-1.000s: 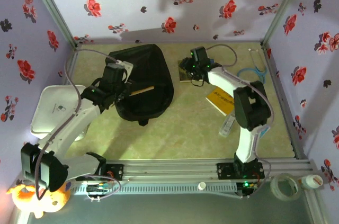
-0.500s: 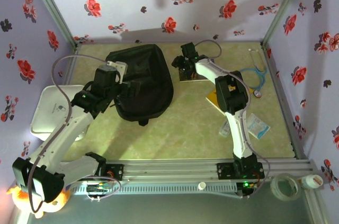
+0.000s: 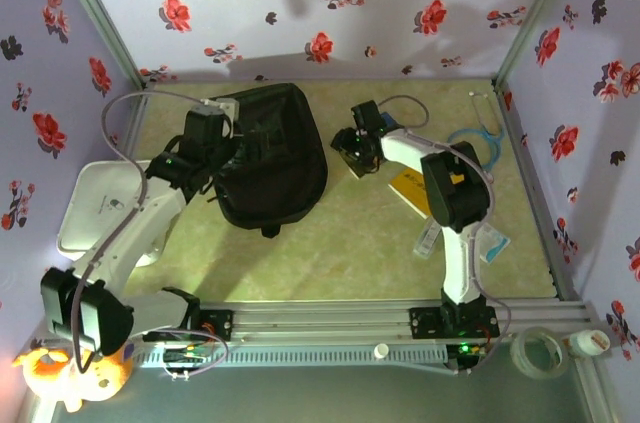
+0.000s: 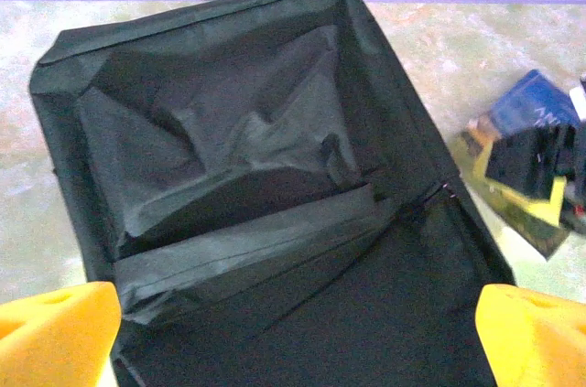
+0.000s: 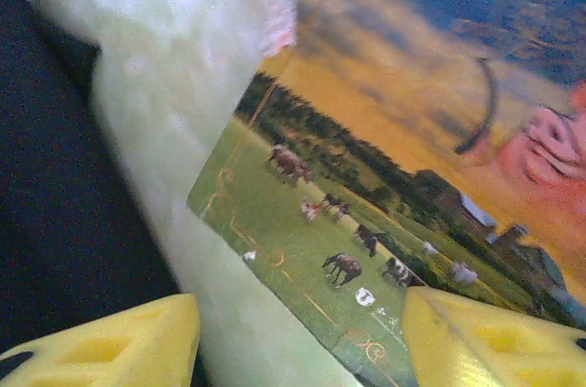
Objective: Pack the student bag
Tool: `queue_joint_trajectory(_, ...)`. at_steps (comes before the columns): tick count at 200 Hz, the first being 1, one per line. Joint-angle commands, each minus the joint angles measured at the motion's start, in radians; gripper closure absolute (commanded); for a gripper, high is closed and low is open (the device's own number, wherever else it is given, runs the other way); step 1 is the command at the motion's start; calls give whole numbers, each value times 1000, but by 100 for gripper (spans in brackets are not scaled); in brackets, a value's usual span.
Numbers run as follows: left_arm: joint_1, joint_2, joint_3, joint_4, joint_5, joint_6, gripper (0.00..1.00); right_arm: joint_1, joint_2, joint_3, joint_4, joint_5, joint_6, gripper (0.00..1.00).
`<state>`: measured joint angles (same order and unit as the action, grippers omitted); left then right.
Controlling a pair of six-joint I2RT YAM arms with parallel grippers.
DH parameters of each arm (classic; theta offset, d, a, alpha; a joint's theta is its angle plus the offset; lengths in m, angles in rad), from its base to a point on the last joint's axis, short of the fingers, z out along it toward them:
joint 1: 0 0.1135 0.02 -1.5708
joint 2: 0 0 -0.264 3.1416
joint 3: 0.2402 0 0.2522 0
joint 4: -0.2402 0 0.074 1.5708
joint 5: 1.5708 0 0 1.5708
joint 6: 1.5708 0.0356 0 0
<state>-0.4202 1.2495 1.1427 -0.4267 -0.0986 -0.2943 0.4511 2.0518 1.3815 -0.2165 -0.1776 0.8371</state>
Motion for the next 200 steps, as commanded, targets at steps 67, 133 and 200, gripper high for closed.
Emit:
queue_joint_trajectory(67, -64, 204, 161, 45, 144, -115, 0, 147, -391, -519, -101, 9, 149, 42)
queue_joint_trajectory(133, -187, 359, 245, -6, 220, -234, 1, 119, -508, -356, -177, 201, 11, 44)
queue_joint_trajectory(200, -303, 599, 400, -85, 299, -313, 23, -20, -374, -288, -178, 167, -34, 63)
